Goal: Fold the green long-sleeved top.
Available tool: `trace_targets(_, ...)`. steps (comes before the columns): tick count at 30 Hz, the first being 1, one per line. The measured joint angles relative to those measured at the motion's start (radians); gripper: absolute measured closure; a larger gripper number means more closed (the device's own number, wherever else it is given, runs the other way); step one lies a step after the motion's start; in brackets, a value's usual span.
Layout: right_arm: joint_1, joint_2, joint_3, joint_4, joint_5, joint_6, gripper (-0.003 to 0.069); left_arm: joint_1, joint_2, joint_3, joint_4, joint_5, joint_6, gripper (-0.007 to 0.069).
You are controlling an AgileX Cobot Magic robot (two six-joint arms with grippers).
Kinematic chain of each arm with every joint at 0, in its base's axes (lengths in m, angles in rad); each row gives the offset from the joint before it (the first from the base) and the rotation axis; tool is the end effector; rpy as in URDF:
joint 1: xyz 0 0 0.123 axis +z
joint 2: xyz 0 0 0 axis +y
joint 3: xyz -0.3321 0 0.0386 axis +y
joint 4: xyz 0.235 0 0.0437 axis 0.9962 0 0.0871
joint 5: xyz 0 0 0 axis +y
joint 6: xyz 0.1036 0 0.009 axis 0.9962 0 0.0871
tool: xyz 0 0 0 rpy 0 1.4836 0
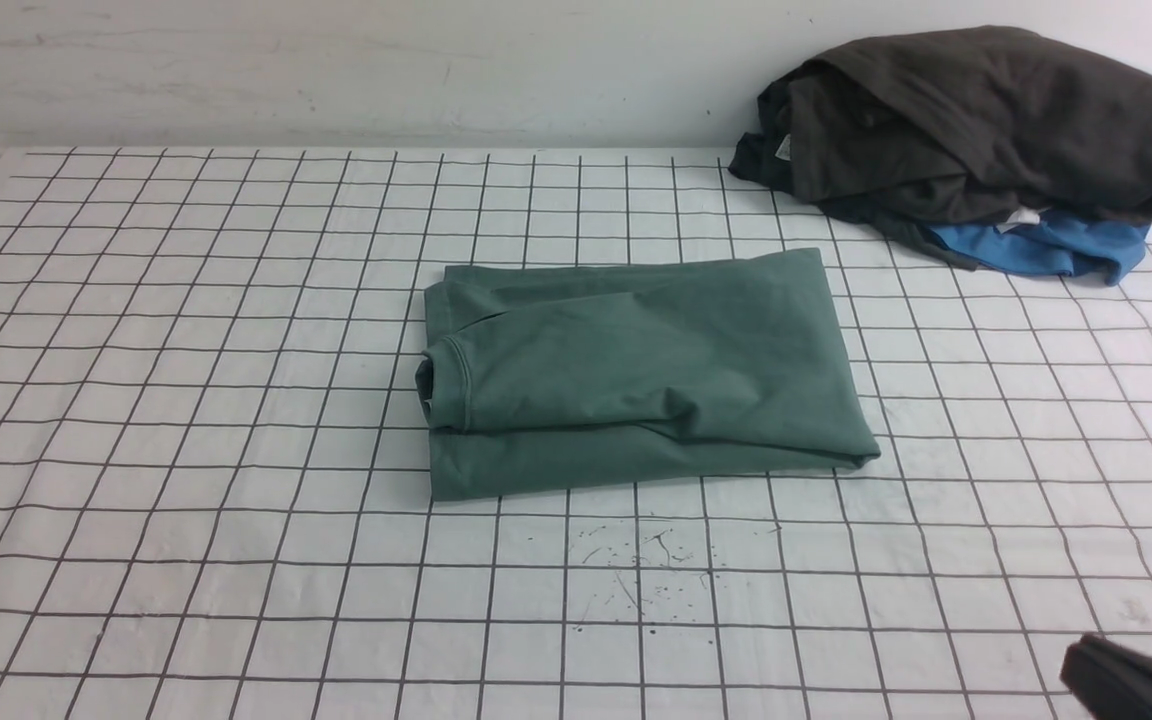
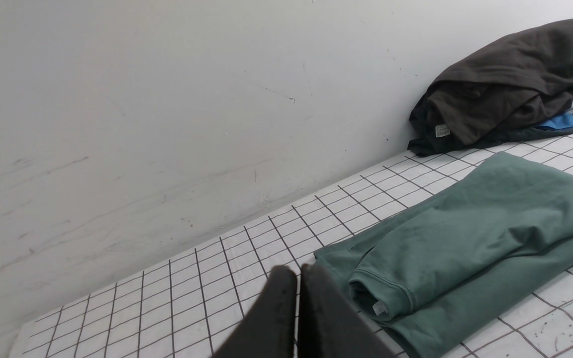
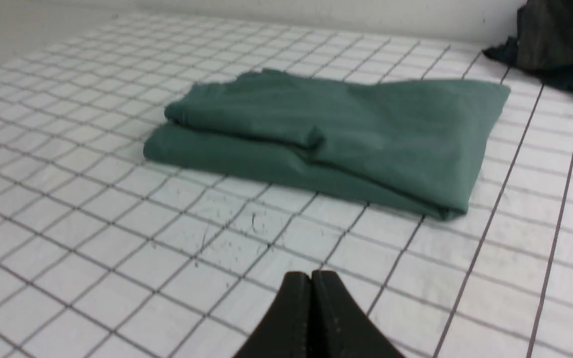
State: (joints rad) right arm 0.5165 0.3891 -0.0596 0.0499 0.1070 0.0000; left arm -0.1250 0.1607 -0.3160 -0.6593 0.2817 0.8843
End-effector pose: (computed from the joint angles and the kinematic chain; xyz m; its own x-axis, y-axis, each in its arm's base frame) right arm 0.0359 0.0210 0.2144 -0.3218 -0.1257 -0.9384 -0.4828 0.8744 0.0484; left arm 0.0040 -0.0184 0.2955 0.0876 0.2293 -0.9694 0.2789 0.9286 0.2448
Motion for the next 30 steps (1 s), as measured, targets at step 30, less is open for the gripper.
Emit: trace_targets(30,-0.521,-0.399,0.085,-0.05,0.245,0.013,0.067,0.0,-0.001,0.002,0.0,0.0,0.0,0.0632)
